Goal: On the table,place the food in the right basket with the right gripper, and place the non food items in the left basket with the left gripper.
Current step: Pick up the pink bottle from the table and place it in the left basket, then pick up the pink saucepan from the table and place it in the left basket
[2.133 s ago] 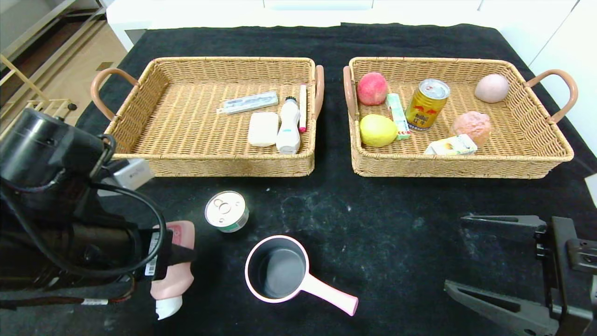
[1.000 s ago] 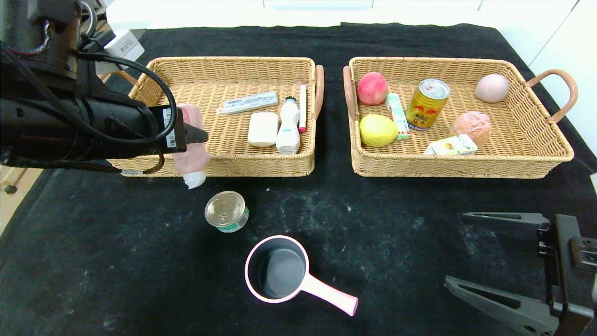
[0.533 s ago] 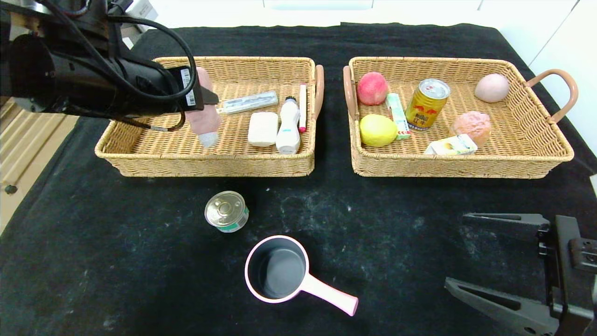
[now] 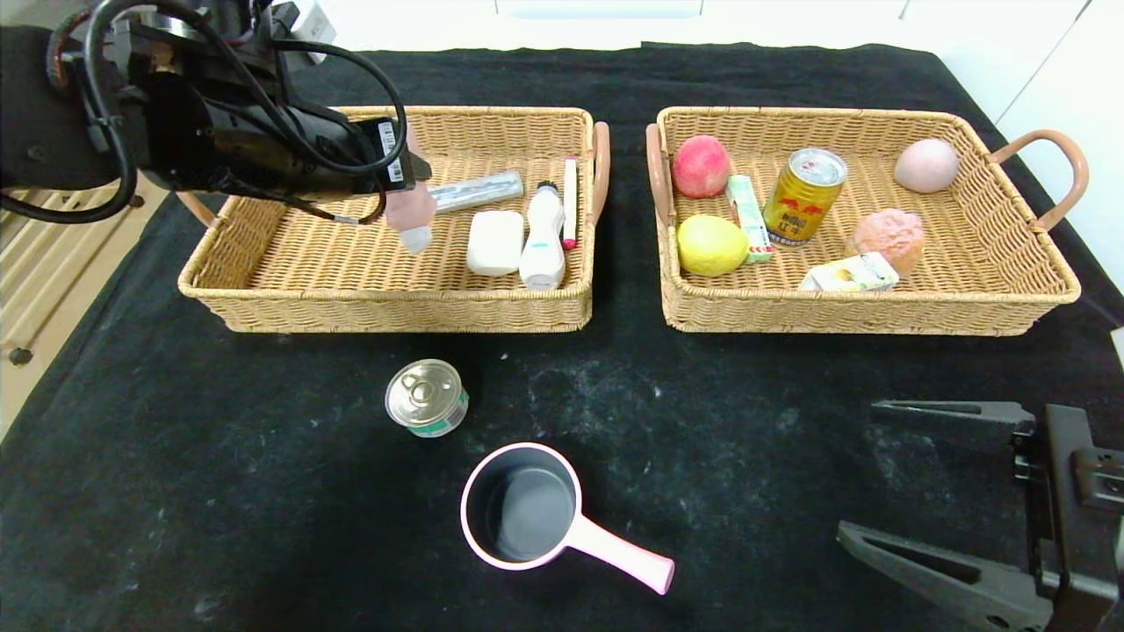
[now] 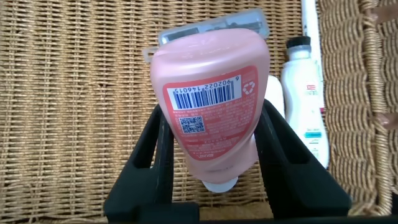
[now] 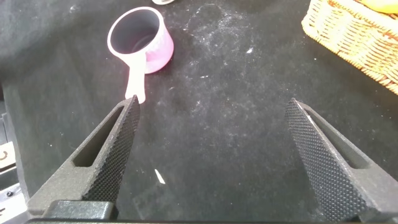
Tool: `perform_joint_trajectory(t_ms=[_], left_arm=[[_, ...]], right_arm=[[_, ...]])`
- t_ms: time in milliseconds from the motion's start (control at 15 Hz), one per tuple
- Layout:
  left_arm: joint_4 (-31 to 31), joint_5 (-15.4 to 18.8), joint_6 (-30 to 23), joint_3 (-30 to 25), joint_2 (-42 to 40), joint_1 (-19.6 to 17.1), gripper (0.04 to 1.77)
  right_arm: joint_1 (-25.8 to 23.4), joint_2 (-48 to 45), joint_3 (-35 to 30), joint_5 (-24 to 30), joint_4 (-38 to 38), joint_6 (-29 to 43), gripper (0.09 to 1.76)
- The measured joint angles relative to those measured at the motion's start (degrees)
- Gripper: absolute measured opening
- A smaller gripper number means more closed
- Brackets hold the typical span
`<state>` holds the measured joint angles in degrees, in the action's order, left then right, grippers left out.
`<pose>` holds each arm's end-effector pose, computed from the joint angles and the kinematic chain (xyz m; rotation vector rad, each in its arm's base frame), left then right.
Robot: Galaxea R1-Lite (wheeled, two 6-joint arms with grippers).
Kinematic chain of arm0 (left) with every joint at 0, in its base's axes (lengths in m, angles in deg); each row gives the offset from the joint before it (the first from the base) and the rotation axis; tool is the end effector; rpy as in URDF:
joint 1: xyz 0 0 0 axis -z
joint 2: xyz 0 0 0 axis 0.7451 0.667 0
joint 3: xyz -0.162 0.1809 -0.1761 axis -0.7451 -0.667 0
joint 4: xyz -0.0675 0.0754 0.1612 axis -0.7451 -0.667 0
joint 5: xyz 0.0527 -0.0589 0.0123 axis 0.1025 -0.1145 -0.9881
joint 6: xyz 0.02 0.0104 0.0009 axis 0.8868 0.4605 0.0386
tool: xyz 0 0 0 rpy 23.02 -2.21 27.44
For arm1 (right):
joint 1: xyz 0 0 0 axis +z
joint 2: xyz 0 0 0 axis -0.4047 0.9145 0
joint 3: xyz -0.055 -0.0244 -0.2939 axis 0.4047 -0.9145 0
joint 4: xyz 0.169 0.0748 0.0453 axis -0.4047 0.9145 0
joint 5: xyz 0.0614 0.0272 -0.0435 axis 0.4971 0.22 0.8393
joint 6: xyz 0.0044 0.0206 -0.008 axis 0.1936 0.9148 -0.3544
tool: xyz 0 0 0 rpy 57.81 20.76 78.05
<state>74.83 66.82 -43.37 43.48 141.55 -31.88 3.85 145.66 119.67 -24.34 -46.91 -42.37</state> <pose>0.3403 -0.0960 0.3411 -0.1502 0.2582 -0.1073 0.1444 0.0866 0.2154 -0.1782 0.1308 0.9337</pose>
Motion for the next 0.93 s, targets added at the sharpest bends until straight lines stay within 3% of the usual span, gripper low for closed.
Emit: perform_joint_trajectory(t_ms=[333,667,933], left_arm=[[0.21,-0.09,0.02,0.99,2.21,-0.2,0.85],[0.11,-0.15,-0.06,0.84,2.4,-0.2,1.24],[-0.04,-0.3,-0.39,0.27,2.23,0.09,1.43]], right_arm=[[0.04,0.0,0.0,0.02,0.02,0.0,1.71],[0.02,0.0,-0.02,0.05,0.05,-0.05,1.71],[0.04,0.0,-0.16,0.0,0.09,-0.11,1.71]])
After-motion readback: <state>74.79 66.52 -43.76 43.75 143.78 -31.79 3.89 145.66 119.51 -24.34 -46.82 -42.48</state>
